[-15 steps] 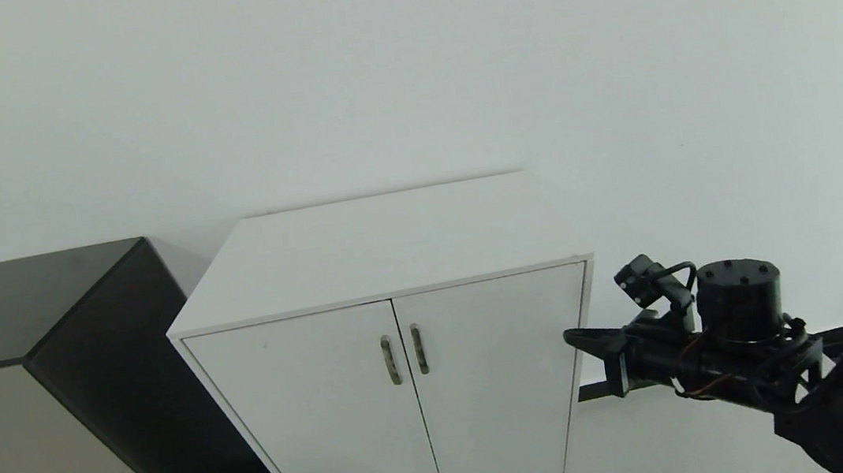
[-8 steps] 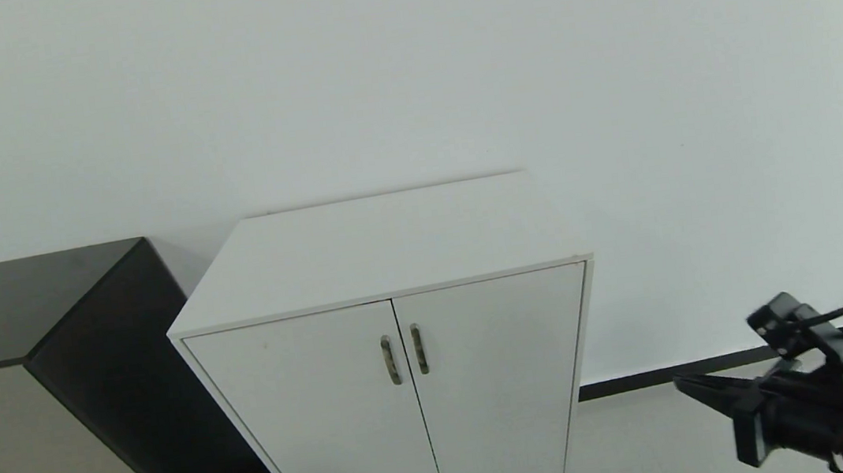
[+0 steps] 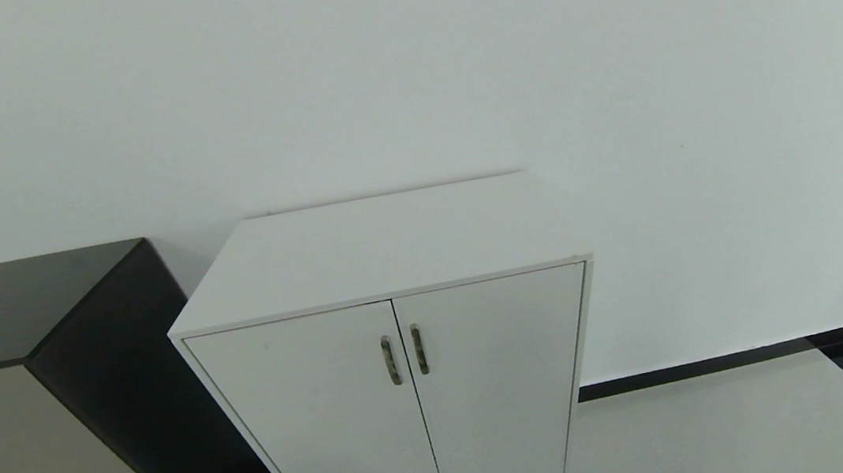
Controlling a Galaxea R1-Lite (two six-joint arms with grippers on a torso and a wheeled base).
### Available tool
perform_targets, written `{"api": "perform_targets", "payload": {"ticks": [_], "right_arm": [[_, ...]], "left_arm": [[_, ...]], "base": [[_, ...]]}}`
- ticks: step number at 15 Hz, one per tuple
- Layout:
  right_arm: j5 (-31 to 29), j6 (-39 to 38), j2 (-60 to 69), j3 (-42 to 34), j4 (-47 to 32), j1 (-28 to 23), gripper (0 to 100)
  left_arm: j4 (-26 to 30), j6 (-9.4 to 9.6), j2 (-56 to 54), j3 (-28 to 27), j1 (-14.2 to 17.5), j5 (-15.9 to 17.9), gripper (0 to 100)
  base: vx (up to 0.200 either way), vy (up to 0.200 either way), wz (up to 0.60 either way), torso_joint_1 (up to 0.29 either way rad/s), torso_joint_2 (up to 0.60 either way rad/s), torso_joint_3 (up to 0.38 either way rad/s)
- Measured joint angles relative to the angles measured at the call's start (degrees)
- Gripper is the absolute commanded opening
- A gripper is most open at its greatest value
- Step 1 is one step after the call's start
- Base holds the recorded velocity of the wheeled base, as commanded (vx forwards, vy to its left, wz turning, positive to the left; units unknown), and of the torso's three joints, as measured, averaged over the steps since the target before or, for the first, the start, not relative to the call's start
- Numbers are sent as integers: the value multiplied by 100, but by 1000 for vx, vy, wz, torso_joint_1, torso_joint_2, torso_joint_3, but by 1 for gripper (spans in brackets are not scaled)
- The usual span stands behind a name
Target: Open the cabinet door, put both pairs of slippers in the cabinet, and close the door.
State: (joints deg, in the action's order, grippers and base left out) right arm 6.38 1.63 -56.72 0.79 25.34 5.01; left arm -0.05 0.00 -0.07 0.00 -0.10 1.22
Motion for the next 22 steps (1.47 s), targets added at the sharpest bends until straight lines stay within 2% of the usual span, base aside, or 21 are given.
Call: {"api": "perform_targets", "payload": {"ticks": [3,6,9,14,19,22], "right_arm": [[-171,20,1296,6,-1495,-143,0],[-202,35,1932,-52,-1690,-182,0],[-193,230,2271,-74,-2211,-184,0],[-160,241,2588,-61,-2281,-13,0],[-304,35,2950,-69,-2570,658,0],[-430,-5,3272,-77,-2553,496,0]], "left_arm": [[-2,-2,0,0,0,0,0],[-2,-5,0,0,2,-2,0],[-2,-7,0,0,2,1,0],[-2,-7,0,0,2,1,0],[-2,-5,0,0,0,6,0],[-2,-7,0,0,2,9,0]], "base": [[0,0,0,0,0,0],[0,0,0,0,0,0],[0,0,0,0,0,0],[0,0,0,0,0,0],[0,0,0,0,0,0],[0,0,0,0,0,0]]}}
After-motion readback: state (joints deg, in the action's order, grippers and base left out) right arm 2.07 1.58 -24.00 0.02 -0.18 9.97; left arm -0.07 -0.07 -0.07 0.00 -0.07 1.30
